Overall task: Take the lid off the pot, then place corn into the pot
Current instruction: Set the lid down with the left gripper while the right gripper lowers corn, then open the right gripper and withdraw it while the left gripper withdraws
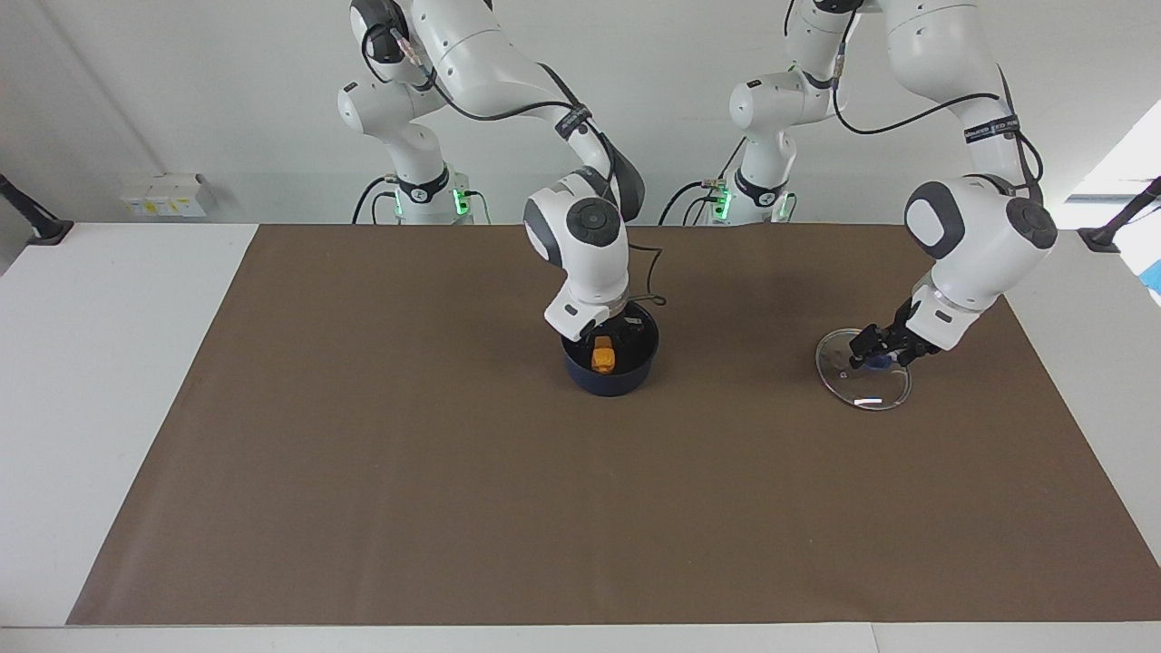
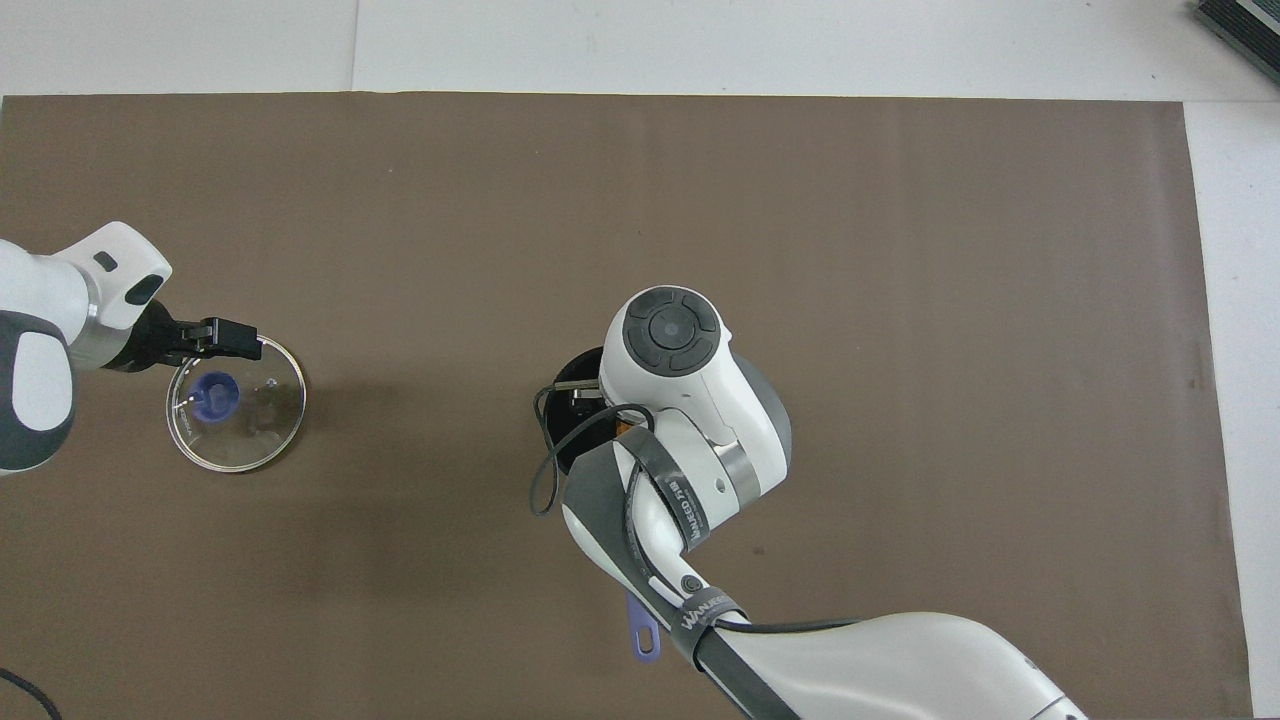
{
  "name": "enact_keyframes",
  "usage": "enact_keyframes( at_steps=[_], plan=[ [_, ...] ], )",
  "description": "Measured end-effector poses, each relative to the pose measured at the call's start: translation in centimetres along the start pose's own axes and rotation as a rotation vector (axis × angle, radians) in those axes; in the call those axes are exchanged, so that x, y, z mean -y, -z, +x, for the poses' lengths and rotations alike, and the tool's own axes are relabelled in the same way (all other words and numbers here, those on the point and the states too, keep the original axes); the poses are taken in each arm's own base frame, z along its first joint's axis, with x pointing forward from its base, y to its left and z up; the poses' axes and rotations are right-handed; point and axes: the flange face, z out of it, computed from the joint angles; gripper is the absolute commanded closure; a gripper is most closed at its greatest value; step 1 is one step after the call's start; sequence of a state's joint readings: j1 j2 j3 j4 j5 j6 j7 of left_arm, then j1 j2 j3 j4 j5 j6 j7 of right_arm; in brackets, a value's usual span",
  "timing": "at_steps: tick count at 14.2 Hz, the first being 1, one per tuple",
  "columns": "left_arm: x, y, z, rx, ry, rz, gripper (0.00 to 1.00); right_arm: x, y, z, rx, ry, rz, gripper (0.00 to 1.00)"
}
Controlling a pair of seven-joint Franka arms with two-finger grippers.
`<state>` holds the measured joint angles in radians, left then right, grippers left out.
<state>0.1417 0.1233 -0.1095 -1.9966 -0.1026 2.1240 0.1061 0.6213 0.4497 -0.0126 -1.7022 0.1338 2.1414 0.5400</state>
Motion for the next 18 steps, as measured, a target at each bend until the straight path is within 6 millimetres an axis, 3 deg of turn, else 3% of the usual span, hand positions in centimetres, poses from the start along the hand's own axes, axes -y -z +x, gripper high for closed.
enact_keyframes(
  at_steps=[2,4,6,9,14,18],
  plan=[
    [-1.6,1.3,0.0,-0.018,-0.027,0.003,0.00,0.0,1.1,0.2,-0.016,-0.001,0.009,0.00],
    [-3.0,2.3,-0.2,-0.023,-0.043,0.006,0.00,-1.2,4.2,1.0,-0.057,-0.021,0.031,0.00],
    [-4.4,2.9,-0.5,-0.023,-0.060,0.046,0.00,-4.3,8.7,2.2,-0.099,-0.062,0.055,0.00],
    [-7.7,3.7,-0.6,-0.017,-0.083,0.104,0.00,-10.8,15.6,3.1,-0.138,-0.074,0.038,0.00],
    [-6.6,9.4,0.3,0.001,-0.039,0.088,0.00,-18.5,22.6,2.4,-0.174,-0.035,-0.046,0.00],
    [-5.9,12.8,0.2,0.028,-0.085,0.072,0.00,-23.0,27.8,0.9,-0.164,-0.050,-0.054,0.00]
  ],
)
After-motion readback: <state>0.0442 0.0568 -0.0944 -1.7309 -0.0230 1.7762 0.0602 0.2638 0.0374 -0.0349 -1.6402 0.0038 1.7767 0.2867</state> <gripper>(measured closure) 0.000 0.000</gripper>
